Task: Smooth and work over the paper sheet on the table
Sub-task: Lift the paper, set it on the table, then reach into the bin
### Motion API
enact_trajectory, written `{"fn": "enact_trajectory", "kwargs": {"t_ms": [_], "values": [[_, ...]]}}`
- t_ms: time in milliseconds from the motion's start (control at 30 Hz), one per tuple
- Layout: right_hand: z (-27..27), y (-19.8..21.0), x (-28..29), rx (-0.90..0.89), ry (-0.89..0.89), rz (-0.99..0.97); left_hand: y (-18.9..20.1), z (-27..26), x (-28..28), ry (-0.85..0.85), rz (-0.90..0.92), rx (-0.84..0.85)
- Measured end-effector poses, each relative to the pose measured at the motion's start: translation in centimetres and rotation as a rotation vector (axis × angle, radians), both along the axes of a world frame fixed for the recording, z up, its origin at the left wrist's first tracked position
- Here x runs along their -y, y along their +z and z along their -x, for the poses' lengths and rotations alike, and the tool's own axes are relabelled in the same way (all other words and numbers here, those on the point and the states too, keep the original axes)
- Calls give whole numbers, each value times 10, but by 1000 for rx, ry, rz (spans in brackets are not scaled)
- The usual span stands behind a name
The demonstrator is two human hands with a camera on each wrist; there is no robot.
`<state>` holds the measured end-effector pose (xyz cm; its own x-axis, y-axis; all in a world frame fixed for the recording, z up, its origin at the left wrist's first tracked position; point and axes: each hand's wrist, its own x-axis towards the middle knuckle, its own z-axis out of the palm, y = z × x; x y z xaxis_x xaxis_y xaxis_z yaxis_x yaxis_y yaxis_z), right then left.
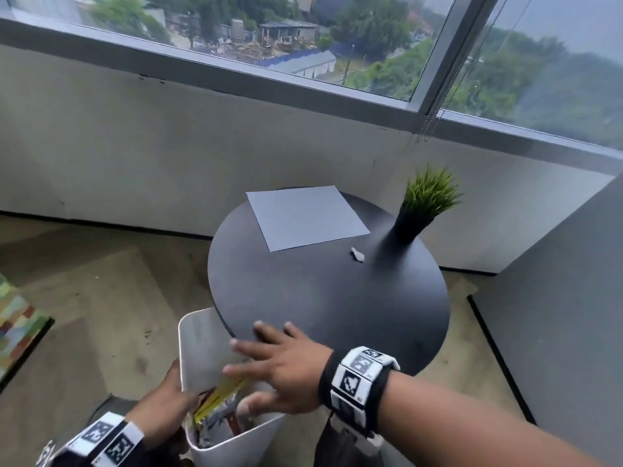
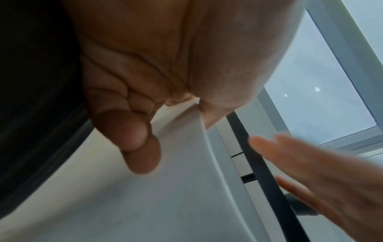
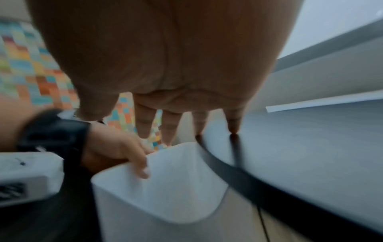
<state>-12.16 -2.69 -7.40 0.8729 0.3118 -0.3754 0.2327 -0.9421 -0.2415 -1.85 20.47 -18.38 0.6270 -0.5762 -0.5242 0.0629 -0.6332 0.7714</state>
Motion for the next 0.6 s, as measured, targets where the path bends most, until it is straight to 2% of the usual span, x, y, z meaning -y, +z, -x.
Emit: {"fn": "enact_trajectory", "kwargs": {"t_ms": [33, 67, 100, 167, 233, 267, 300, 367, 467, 533, 600], "values": [[14, 5, -6, -9, 65, -100, -9, -3, -3, 5, -10, -12], [23, 10, -4, 8, 22, -182, -12, -4, -4, 24, -20, -19], [29, 9, 8, 75, -127, -218, -11, -4, -4, 39, -15, -34], [38, 2, 48, 219, -632, -87, -5, 0, -2, 84, -21, -46], [51, -4, 80, 155, -1112, 48, 0, 2, -4, 100, -38, -53], [57, -11, 84, 74, -1216, 63, 2, 2, -5, 91, -61, -44], [60, -15, 77, 23, -1226, 56, 1, 3, -5, 82, -61, -37], [53, -31, 37, 24, -1083, 24, -2, 4, -2, 68, -88, -16], [43, -39, -47, 195, -769, 80, -13, 4, 9, 71, -139, 16], [40, -41, -86, 211, -520, 4, -46, -6, 11, 89, -126, 10], [47, -34, -103, 131, -421, -239, -90, -20, 10, 114, -92, -51]]}}
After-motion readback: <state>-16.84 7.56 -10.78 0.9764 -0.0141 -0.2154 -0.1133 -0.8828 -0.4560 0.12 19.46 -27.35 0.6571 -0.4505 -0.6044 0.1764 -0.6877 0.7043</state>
